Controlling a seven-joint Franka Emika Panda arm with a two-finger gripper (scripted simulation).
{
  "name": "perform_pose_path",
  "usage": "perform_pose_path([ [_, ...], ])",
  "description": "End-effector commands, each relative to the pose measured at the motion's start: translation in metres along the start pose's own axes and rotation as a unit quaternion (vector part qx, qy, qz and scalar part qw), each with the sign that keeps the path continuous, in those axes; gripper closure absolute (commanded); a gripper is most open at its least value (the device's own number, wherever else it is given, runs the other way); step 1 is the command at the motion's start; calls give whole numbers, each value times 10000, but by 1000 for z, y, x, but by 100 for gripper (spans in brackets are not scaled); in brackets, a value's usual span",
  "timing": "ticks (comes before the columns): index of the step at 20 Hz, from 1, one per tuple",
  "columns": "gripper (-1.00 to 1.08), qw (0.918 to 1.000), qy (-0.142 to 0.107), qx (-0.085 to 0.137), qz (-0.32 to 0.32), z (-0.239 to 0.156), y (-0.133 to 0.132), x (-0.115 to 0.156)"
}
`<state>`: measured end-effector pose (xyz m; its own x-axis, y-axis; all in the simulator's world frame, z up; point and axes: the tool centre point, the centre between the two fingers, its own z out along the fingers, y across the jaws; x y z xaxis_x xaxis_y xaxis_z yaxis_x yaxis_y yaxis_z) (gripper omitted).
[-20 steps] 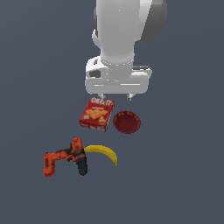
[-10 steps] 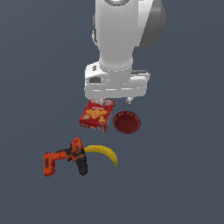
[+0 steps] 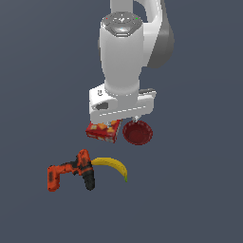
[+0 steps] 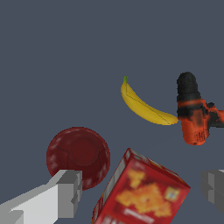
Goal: Pick up a designated object from a clutter of objects.
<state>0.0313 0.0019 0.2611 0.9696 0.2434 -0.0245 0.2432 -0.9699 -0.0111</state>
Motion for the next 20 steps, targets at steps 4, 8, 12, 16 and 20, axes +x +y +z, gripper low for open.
perform_pose_path([
  [4,-92,9978,8,-34,-669,25,12,14],
  [8,-92,9933,14,-53,-1156,45,21,23],
  [12,-92,9864,20,-69,-1641,65,29,32],
  [16,-92,9772,27,-80,-2122,86,38,39],
  [20,-92,9656,36,-89,-2597,107,46,46],
])
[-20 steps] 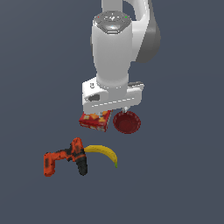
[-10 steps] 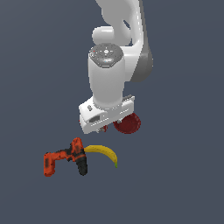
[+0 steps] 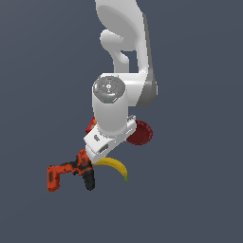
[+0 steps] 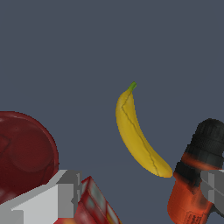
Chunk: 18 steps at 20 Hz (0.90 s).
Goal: Pick up a designated object from a clutter of objects.
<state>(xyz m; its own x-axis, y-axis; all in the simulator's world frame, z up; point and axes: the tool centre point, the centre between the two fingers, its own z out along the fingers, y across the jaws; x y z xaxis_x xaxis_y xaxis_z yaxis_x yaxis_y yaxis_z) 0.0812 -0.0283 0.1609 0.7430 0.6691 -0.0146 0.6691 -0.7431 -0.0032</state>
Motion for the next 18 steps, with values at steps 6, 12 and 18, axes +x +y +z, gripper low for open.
perform_pose_path([
  [6,-92,9958,27,-16,-915,41,17,3],
  [12,-92,9891,48,-24,-1471,67,26,3],
  [18,-92,9836,63,-28,-1801,83,31,3],
])
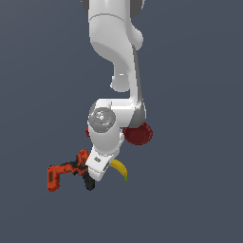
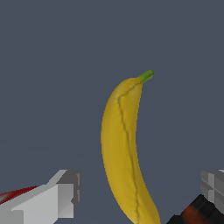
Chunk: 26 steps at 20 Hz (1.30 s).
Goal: Pick up a designated object from a clutter of objects.
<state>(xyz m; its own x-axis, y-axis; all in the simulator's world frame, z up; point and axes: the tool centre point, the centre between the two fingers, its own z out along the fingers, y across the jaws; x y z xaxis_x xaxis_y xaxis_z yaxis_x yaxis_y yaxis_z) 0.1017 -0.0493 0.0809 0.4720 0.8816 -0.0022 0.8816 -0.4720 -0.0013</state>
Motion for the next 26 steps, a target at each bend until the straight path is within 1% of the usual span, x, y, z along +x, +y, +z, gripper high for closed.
perform_pose_path([
  [1,-92,9999,7,-6,-114,5,2,0],
  [10,-92,9999,8,-3,-170,11,2,-1],
  [19,-92,9998,10,-6,-188,50,1,-1],
  [25,-92,9998,11,-7,-191,59,2,-1],
  [26,108,9998,11,-7,-191,59,2,-1],
])
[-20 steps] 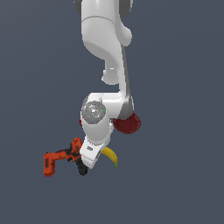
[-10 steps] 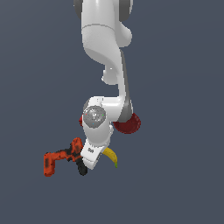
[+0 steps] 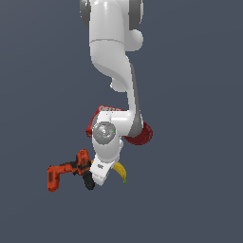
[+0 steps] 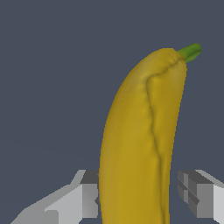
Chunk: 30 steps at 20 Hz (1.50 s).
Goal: Pick up a designated object from a clutter of objects.
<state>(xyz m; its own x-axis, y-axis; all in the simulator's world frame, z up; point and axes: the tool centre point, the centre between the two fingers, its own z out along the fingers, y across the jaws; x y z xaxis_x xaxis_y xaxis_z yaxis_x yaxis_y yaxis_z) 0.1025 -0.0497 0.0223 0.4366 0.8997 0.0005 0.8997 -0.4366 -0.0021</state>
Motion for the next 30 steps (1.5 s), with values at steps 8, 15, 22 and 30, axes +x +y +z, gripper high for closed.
perform_pose_path([
  [8,108,10000,-3,-10,8,0,1,-1],
  [15,108,10000,5,-3,-6,-6,-2,3],
  [22,108,10000,2,-5,-6,-33,-14,10],
  [30,108,10000,-1,-7,-6,-96,-40,26],
])
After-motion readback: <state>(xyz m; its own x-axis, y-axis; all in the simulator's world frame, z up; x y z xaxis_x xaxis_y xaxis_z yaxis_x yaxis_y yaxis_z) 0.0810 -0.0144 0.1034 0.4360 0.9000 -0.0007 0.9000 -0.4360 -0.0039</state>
